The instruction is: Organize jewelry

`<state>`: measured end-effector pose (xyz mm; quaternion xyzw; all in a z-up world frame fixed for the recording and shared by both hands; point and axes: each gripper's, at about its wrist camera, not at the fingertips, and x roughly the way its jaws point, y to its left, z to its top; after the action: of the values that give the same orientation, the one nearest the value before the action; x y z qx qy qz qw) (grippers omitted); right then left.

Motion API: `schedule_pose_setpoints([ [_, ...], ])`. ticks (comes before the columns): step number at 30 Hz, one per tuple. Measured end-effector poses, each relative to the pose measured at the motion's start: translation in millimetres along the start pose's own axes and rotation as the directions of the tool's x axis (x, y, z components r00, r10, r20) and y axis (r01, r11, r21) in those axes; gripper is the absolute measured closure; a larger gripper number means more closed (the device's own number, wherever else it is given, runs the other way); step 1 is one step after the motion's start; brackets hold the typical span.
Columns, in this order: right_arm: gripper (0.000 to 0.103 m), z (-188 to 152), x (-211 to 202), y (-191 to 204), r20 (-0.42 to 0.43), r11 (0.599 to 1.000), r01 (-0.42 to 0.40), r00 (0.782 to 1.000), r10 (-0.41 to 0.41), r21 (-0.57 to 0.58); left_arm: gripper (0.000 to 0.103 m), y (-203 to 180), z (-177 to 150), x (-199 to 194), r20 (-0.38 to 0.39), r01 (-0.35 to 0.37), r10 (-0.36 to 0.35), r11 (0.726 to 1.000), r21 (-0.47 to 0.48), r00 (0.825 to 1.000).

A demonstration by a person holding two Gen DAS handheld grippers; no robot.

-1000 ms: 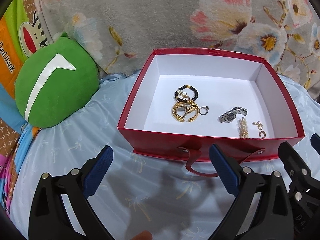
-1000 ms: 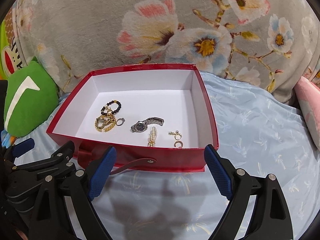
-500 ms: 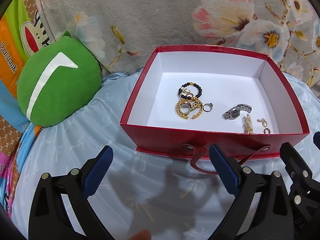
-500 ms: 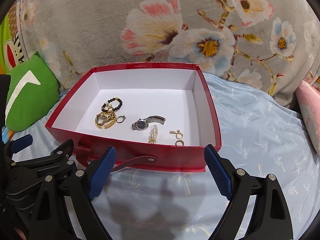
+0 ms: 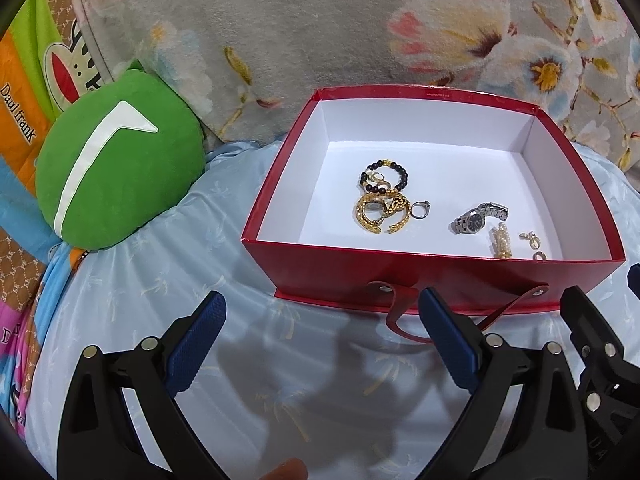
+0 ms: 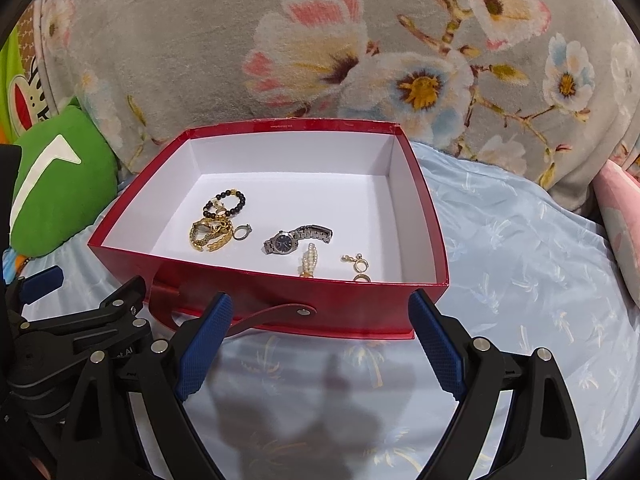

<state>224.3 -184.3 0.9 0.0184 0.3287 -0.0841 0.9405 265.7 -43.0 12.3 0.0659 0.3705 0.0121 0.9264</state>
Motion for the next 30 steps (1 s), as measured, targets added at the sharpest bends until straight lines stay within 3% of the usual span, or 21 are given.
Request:
schedule_pose_setpoints([
  [30,0.016,-1.5,-1.8,0.5,-0.002,1.000,-0.002,1.000,0.002,0.003,0.008,3.2,-2.4,-1.6,0.000,-0.013,0.013,1.000,0.001,1.000],
])
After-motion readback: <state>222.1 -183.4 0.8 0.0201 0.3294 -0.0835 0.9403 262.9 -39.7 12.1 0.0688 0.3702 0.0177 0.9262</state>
